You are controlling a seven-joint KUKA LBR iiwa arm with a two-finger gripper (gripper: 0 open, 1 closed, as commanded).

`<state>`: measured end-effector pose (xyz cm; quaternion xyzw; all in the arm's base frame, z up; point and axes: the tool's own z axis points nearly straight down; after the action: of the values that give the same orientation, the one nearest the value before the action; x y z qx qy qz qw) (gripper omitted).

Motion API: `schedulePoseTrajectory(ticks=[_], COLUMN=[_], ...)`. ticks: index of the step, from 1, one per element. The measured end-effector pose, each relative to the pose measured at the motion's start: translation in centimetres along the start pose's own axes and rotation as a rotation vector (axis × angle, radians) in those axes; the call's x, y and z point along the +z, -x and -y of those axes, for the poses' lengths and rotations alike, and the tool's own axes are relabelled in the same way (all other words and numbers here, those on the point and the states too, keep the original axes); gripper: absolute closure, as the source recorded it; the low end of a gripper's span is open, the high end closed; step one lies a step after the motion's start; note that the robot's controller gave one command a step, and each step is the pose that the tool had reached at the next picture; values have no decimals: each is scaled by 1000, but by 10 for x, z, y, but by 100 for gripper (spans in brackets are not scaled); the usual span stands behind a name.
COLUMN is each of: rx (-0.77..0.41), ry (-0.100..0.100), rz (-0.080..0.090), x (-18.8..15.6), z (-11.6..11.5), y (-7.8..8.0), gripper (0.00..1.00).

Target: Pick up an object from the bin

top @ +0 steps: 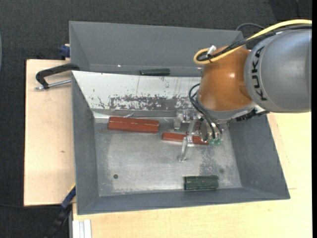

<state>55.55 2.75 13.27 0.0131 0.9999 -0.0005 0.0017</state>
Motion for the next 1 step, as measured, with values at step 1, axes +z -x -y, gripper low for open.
schedulePoseTrajectory(ticks=[1], rx=[4], ry=[3], rz=[3], x=[32], z=[-7], y=[15], gripper=[0])
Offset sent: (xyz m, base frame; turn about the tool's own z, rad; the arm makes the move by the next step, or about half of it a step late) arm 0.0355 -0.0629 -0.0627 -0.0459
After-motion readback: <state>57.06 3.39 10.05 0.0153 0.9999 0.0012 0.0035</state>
